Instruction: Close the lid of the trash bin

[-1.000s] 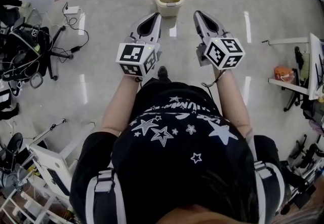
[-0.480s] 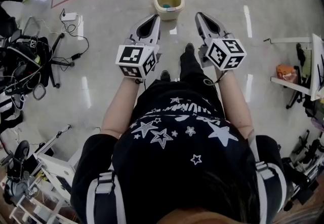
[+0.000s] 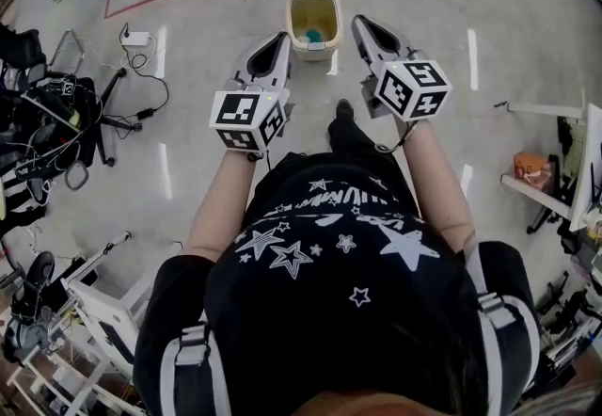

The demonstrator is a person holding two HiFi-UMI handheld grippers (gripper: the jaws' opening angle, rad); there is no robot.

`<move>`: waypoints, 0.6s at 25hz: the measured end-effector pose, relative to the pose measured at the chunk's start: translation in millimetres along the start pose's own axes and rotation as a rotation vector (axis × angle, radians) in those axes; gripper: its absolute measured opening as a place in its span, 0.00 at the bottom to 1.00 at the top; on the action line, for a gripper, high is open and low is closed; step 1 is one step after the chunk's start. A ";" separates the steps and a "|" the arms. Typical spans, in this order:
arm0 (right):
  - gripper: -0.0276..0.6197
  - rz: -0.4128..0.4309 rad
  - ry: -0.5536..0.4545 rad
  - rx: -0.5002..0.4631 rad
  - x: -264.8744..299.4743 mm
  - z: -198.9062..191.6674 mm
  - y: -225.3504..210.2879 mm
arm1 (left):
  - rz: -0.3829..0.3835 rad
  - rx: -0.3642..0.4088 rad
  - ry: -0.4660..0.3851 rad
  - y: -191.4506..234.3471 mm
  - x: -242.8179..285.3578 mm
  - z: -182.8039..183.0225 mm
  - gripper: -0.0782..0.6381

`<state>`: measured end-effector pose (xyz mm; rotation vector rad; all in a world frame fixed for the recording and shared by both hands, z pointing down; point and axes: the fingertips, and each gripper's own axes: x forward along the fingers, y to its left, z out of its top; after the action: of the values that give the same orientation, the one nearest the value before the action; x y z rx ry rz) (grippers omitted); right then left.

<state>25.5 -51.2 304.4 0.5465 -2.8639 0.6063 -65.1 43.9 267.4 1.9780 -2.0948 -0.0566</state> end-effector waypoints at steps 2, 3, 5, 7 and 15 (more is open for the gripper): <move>0.05 0.010 0.011 0.010 8.7 7.0 -21.5 | 0.009 0.004 0.005 -4.8 22.2 2.7 0.13; 0.05 0.014 0.015 0.017 12.4 10.3 -31.6 | 0.011 0.009 0.010 -8.3 31.7 3.7 0.13; 0.05 0.024 0.020 0.029 20.3 16.9 -48.2 | 0.015 0.023 0.019 -13.5 47.3 5.4 0.13; 0.05 0.032 0.027 0.033 28.7 21.8 -62.4 | 0.025 0.032 0.027 -14.1 60.9 6.1 0.13; 0.05 0.069 0.068 0.065 53.7 26.3 -105.2 | 0.104 0.021 0.045 -8.4 100.2 1.5 0.13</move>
<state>14.3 -168.8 330.8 0.4296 -2.8171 0.7171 -61.2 -55.8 280.3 1.8605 -2.1738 0.0299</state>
